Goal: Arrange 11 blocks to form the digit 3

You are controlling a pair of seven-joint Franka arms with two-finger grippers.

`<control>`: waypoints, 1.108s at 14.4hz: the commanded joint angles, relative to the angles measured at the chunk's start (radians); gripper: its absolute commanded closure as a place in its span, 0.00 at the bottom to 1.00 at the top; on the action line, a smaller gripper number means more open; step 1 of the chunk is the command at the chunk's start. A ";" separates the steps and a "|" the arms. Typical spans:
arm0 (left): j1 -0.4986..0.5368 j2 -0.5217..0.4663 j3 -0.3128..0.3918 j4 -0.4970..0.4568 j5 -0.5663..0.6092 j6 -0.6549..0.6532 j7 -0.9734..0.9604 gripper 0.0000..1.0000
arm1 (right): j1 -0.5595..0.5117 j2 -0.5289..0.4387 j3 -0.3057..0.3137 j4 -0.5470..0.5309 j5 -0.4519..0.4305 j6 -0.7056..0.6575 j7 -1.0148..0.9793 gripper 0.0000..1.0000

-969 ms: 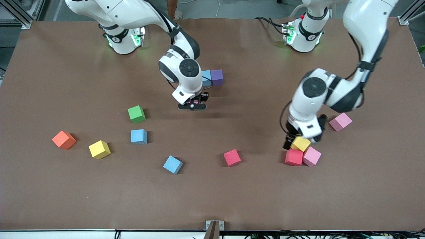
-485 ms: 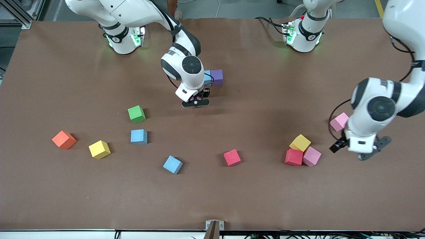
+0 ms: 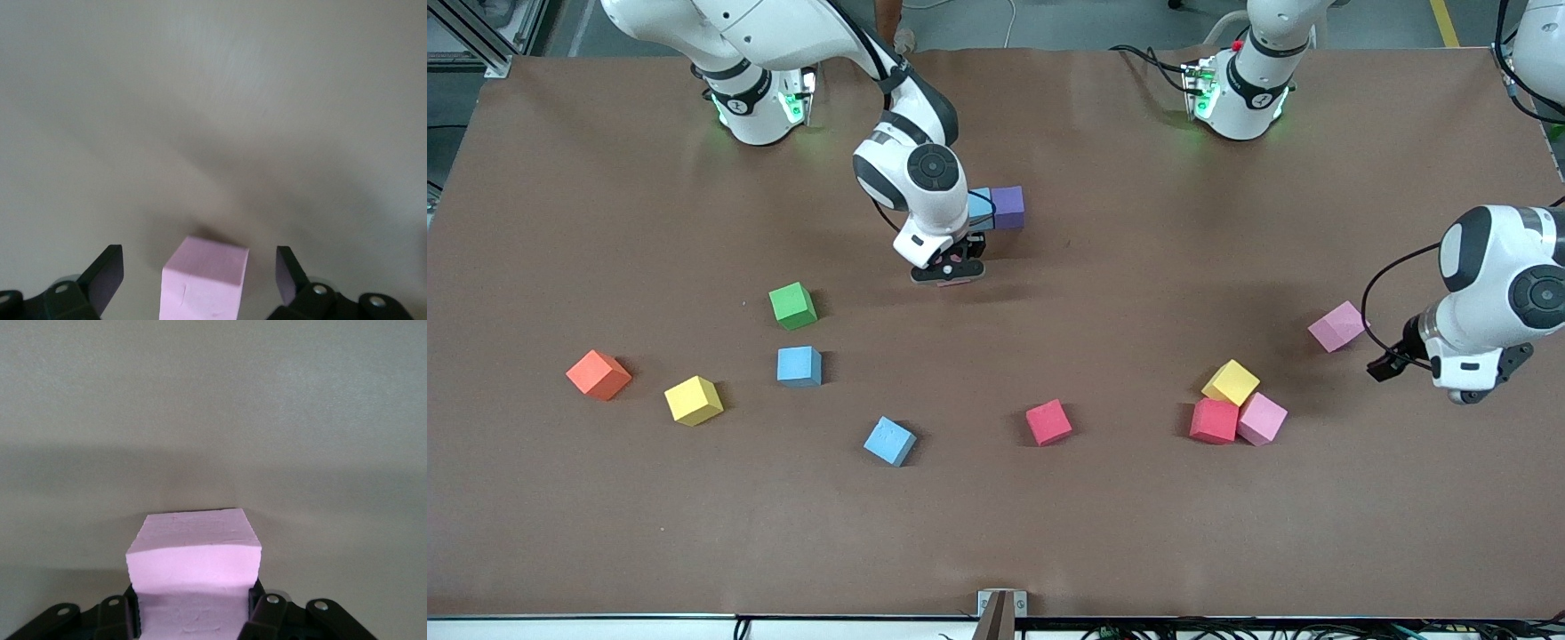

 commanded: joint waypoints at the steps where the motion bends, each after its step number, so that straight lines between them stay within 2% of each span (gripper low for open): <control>1: 0.037 -0.055 -0.037 -0.102 -0.070 0.035 -0.001 0.00 | 0.006 -0.044 0.001 -0.046 0.013 0.008 -0.016 0.60; 4: 0.043 -0.064 -0.046 -0.137 -0.083 0.040 0.008 0.00 | 0.010 -0.044 0.001 -0.049 0.017 0.008 -0.014 0.60; 7: 0.046 -0.075 -0.046 -0.181 -0.081 0.113 0.016 0.00 | 0.023 -0.042 0.001 -0.054 0.026 0.010 -0.014 0.60; 10: 0.060 -0.085 -0.043 -0.221 -0.054 0.138 0.062 0.00 | 0.024 -0.042 0.001 -0.055 0.026 0.011 -0.014 0.60; 13: 0.096 -0.084 -0.043 -0.251 0.026 0.160 0.066 0.00 | 0.026 -0.042 0.001 -0.061 0.028 0.021 -0.014 0.60; 16: 0.119 -0.075 -0.043 -0.260 0.035 0.206 0.063 0.00 | 0.027 -0.042 0.001 -0.066 0.028 0.030 -0.014 0.60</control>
